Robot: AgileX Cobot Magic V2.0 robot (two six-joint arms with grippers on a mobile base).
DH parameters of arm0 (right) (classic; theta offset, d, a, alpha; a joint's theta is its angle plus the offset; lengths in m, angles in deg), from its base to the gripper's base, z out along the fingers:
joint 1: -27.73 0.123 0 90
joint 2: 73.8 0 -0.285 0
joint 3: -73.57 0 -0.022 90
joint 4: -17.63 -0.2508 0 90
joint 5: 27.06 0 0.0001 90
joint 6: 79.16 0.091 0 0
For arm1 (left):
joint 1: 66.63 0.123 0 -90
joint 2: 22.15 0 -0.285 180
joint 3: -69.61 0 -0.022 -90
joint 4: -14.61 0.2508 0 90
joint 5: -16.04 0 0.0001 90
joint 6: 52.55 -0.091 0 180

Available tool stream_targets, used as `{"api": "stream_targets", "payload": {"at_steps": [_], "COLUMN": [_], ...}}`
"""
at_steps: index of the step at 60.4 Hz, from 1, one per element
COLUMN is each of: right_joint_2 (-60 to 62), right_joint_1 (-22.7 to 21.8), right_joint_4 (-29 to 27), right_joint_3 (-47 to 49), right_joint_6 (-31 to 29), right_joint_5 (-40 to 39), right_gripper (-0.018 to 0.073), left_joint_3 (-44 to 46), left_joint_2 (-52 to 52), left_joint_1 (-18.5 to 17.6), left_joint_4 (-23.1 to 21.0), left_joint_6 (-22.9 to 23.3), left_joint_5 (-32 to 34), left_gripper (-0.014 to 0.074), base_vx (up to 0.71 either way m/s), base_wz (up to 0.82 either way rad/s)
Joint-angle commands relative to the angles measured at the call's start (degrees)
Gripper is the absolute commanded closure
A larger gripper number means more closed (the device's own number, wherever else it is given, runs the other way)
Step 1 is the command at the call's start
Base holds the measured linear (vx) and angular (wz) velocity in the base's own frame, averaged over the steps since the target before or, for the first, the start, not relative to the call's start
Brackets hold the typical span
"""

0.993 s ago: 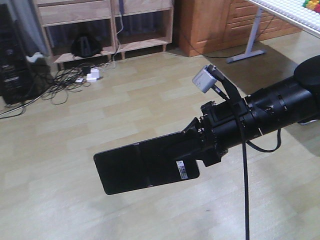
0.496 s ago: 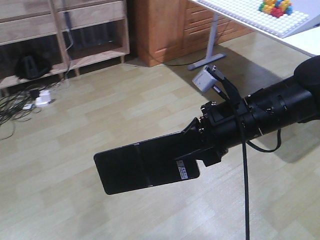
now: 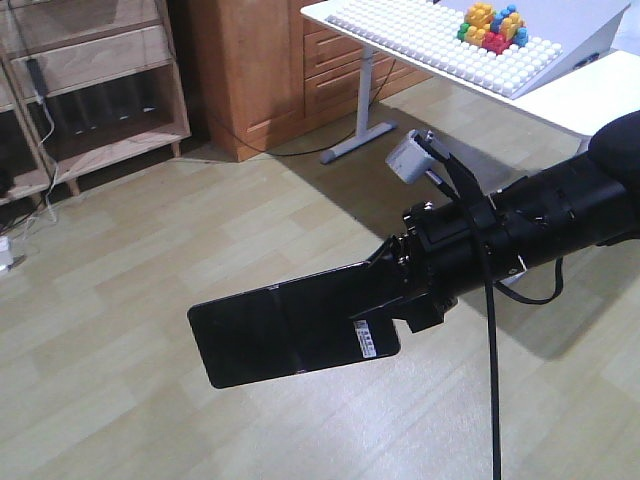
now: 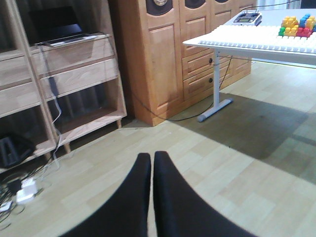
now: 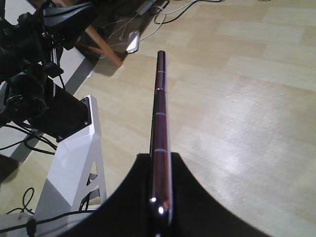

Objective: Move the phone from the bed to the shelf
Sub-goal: 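Drive the base across the floor toward the wooden cabinets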

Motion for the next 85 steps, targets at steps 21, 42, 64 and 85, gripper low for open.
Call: {"api": "stream_targets", "payload": {"at_steps": [21, 42, 64, 85], "right_joint_2": [2.20, 2.20, 2.20, 2.20], "right_joint_1": [-0.23, -0.23, -0.23, -0.23], "right_joint_4": [-5.05, -5.05, -5.05, -5.05], "right_joint_3": [1.38, 1.38, 1.38, 1.38], "right_joint_6": [-0.19, -0.19, -0.19, -0.19], "right_joint_5": [4.93, 4.93, 4.93, 4.93], "right_gripper": [0.0560, 0.0560, 0.0560, 0.0560], "left_joint_3": [1.46, 1.46, 1.46, 1.46], "left_joint_2": [-0.60, -0.60, -0.60, -0.60], "left_joint_1": [-0.12, -0.12, -0.12, -0.12], "left_joint_4": [-0.26, -0.26, -0.26, -0.26], "left_joint_6": [0.22, 0.22, 0.22, 0.22], "left_joint_5": [4.18, 4.18, 4.18, 4.18], "left_gripper": [0.0596, 0.0596, 0.0596, 0.0596], "base_vx": [0.48, 0.47, 0.45, 0.46], "base_wz": [-0.09, -0.05, 0.06, 0.23]}}
